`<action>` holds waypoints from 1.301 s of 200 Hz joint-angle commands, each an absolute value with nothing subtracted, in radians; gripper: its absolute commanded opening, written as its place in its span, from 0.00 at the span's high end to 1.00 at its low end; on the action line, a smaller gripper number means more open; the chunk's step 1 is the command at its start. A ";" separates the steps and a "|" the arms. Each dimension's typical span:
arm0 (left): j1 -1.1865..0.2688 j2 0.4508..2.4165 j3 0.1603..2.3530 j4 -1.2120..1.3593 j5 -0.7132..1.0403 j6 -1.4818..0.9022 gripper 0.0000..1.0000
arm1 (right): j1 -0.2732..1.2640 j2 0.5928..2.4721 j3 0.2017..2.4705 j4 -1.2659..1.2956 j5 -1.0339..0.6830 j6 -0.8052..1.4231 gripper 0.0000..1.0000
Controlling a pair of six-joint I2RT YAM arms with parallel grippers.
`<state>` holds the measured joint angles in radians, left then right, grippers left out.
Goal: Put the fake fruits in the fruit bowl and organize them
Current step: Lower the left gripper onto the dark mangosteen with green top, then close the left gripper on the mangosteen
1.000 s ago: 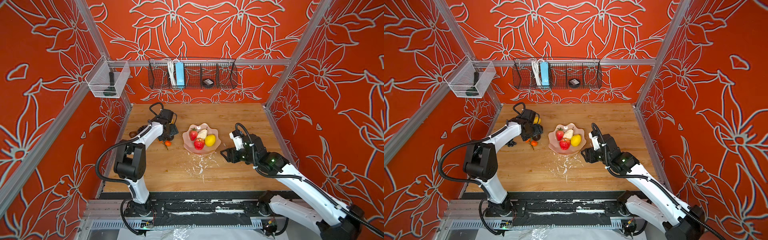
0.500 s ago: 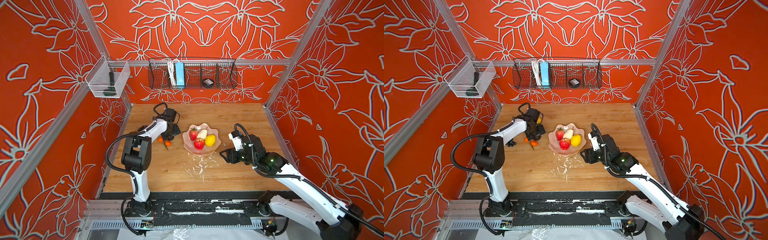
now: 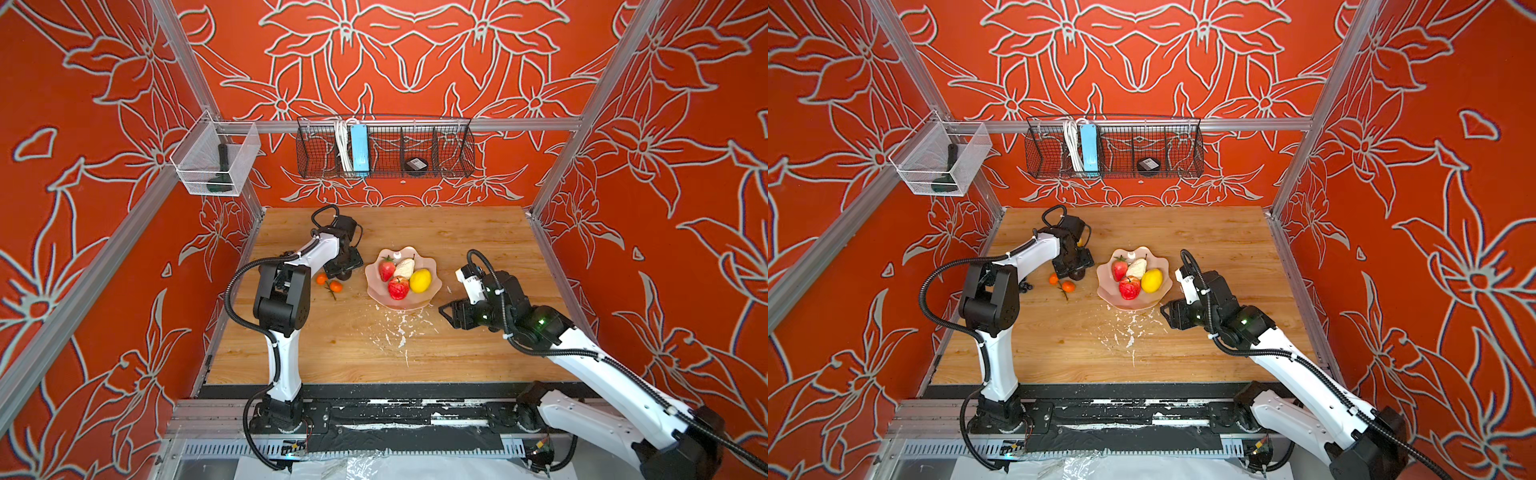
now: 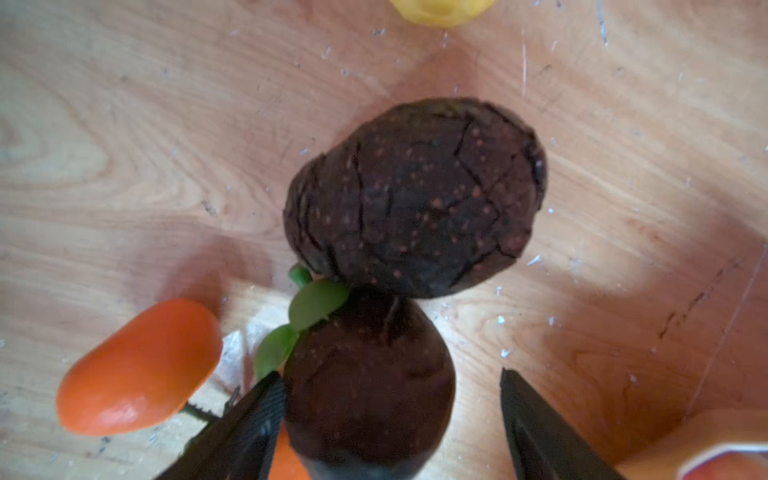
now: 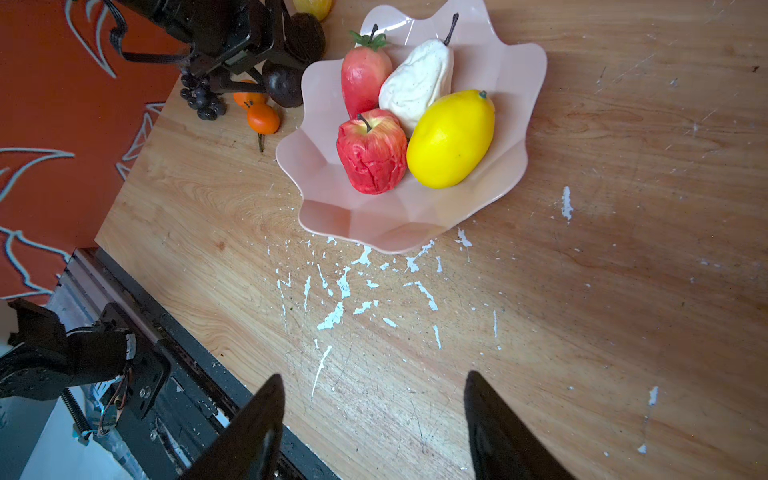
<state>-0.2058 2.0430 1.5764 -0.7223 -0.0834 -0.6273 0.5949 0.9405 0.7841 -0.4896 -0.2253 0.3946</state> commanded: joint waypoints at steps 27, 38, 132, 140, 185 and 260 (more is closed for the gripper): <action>-0.227 2.130 1.692 -0.800 -0.146 -0.586 0.19 | 0.594 0.932 0.775 -0.490 -0.233 0.394 0.31; -0.245 2.144 1.729 -0.839 -0.182 -0.565 0.19 | 0.594 0.935 0.777 -0.492 -0.234 0.394 0.31; -0.267 2.102 1.646 -0.825 -0.247 -0.589 0.16 | 0.594 0.948 0.768 -0.481 -0.250 0.405 0.31; -0.267 2.108 1.649 -0.822 -0.247 -0.589 0.17 | 0.594 0.947 0.769 -0.483 -0.250 0.405 0.31; -0.258 2.127 1.686 -0.836 -0.243 -0.587 0.21 | 0.594 0.947 0.758 -0.486 -0.248 0.405 0.31; -0.256 1.992 1.524 -0.768 -0.261 -0.613 0.28 | 0.594 0.969 0.756 -0.474 -0.249 0.408 0.31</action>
<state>-0.2607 2.0834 1.5707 -0.7822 -0.2276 -0.5858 0.5949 0.9607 0.7635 -0.4885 -0.2436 0.3981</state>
